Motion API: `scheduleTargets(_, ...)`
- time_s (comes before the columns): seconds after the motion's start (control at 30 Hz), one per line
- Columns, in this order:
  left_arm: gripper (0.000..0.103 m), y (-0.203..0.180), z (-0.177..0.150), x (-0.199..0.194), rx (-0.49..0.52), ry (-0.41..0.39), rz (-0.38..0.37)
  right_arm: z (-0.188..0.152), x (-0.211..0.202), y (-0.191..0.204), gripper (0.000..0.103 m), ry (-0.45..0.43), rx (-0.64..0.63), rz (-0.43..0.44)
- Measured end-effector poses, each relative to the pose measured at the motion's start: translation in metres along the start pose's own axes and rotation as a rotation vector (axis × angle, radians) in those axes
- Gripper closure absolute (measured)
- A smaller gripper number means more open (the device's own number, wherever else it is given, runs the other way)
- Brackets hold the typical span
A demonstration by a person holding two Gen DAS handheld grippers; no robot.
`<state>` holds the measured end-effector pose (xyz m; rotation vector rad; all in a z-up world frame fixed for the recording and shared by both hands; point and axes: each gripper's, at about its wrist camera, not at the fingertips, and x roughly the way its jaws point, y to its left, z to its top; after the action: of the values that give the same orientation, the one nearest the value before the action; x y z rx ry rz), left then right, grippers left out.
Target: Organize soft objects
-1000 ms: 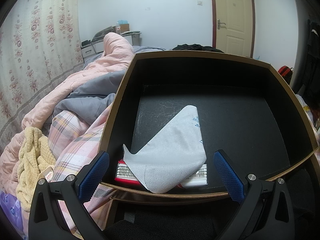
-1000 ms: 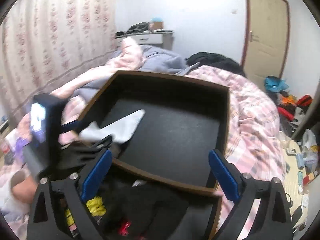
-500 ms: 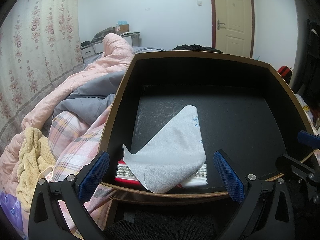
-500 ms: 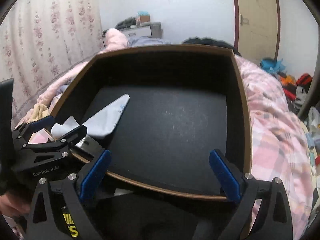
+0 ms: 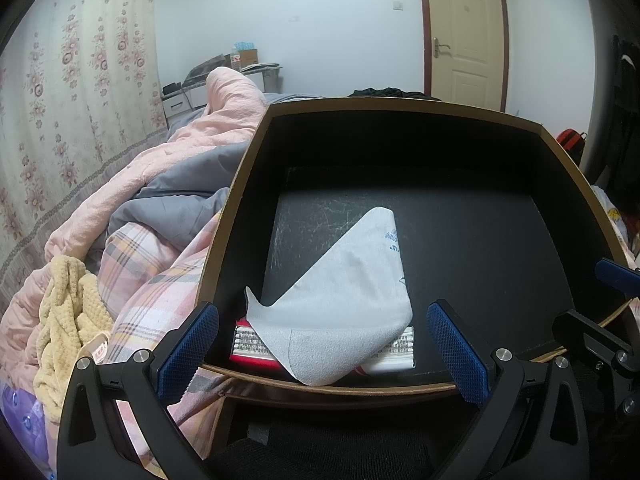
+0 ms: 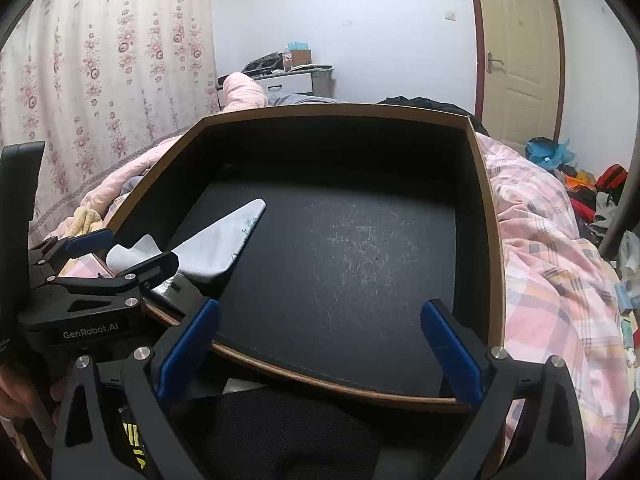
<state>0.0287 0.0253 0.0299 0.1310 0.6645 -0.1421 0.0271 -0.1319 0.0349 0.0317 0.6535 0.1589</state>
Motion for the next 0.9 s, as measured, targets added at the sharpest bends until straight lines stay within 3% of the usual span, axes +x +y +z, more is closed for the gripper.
scheduleTargets(0.9,0.0,0.0007,0.0005,0.0002,-0.005,0.0,0.0,-0.001,0.0003,-0.0004,0.001,0.002,0.011,0.0)
